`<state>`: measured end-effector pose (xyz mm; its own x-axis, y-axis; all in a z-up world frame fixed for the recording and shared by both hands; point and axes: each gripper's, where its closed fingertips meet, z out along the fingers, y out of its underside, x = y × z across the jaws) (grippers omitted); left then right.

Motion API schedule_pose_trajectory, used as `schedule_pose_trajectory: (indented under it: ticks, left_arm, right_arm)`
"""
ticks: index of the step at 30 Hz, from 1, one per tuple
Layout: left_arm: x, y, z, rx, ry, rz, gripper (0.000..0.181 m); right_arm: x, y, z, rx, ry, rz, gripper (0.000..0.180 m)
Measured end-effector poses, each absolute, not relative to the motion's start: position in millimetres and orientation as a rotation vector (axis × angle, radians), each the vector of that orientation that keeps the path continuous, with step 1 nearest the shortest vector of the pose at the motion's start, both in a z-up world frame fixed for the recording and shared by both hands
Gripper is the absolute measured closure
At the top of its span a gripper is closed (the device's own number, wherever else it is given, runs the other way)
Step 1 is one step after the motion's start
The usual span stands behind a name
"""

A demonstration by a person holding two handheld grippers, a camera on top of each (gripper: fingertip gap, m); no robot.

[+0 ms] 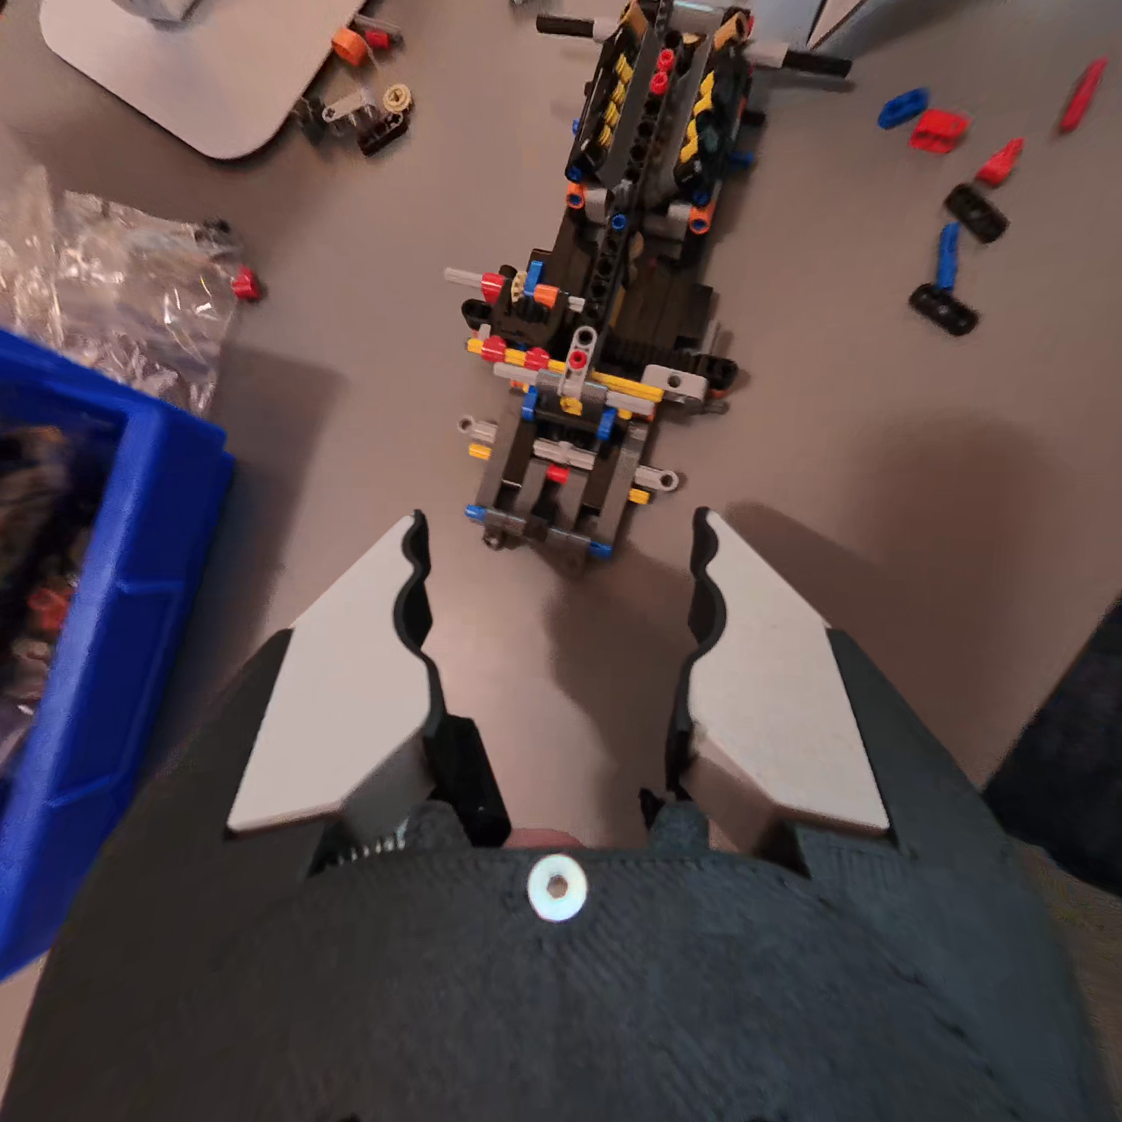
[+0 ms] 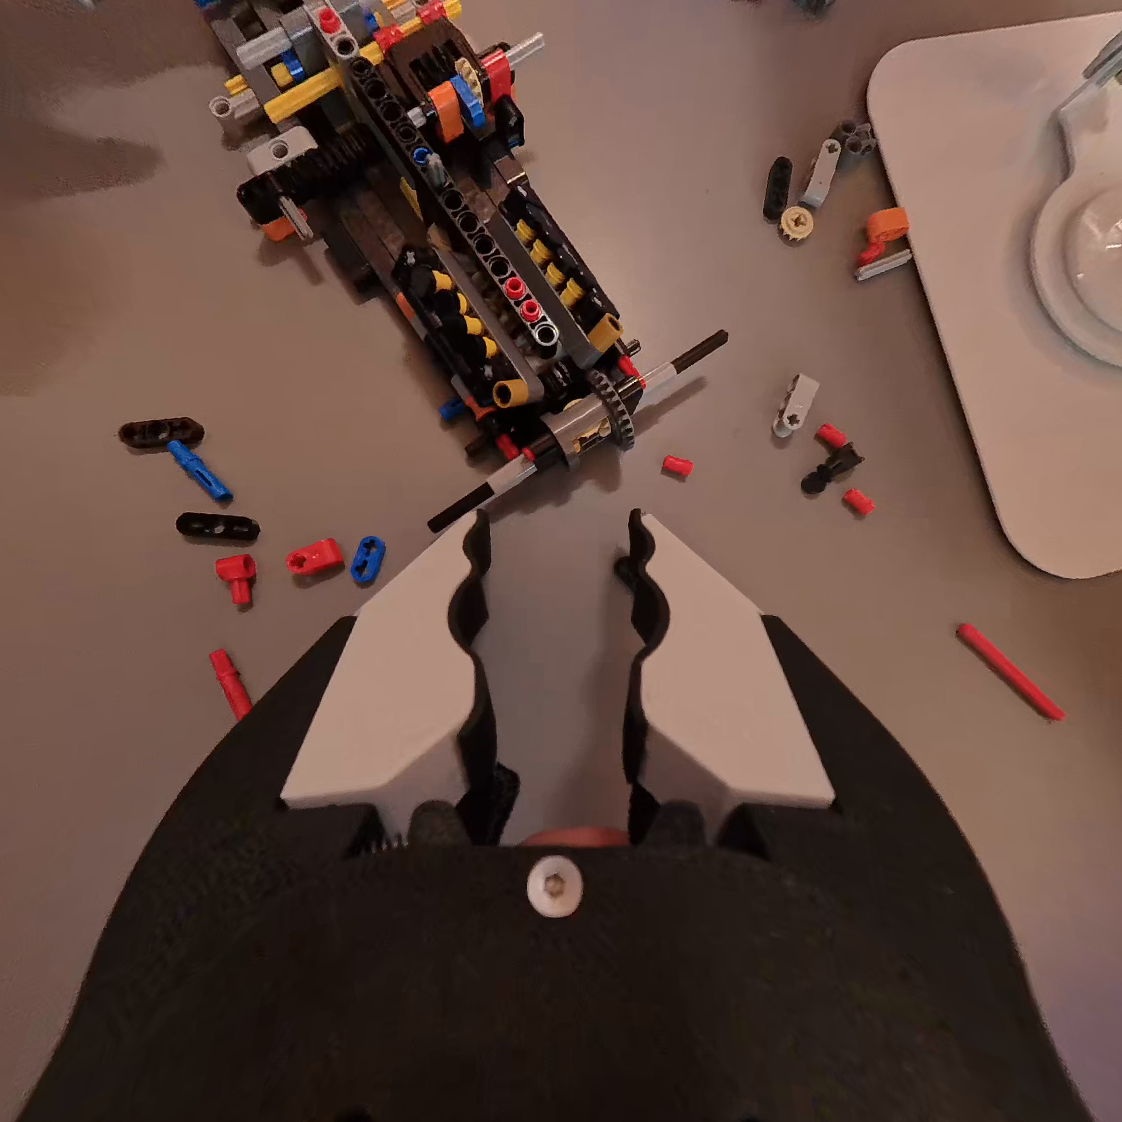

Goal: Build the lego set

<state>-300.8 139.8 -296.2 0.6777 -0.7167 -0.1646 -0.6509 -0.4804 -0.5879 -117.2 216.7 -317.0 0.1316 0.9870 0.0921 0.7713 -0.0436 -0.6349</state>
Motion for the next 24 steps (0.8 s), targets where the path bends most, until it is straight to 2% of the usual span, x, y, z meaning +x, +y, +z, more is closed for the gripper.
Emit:
schedule_pose_trajectory:
  ticks: [1,4,7,9,16,24]
  left_arm:
    - [-299.6,144.6,-300.4,-2.264,1.09,-0.11,0.092]
    - [-299.2,155.4,-321.4,-2.315,1.213,-0.066,0.085]
    - [-293.1,160.1,-327.6,-2.328,1.263,-0.156,0.09]
    - [-289.9,157.4,-329.6,-2.363,1.273,-0.234,0.106]
    - [-284.2,153.9,-329.2,-2.397,1.236,-0.346,0.116]
    - [-276.6,148.8,-319.3,-2.502,1.101,-0.66,0.116]
  right_arm:
    - [-117.0,215.3,-315.6,-1.854,-1.69,0.5,0.137]
    - [-117.8,208.7,-311.5,-1.821,-1.693,0.493,0.137]
    - [-117.9,205.3,-306.4,-1.784,-1.686,0.479,0.137]
    - [-119.3,200.9,-303.3,-1.745,-1.697,0.483,0.139]
    - [-132.7,185.0,-296.4,-1.479,-1.801,0.381,0.145]
    - [-160.4,175.1,-296.7,-1.062,-1.902,0.059,0.151]
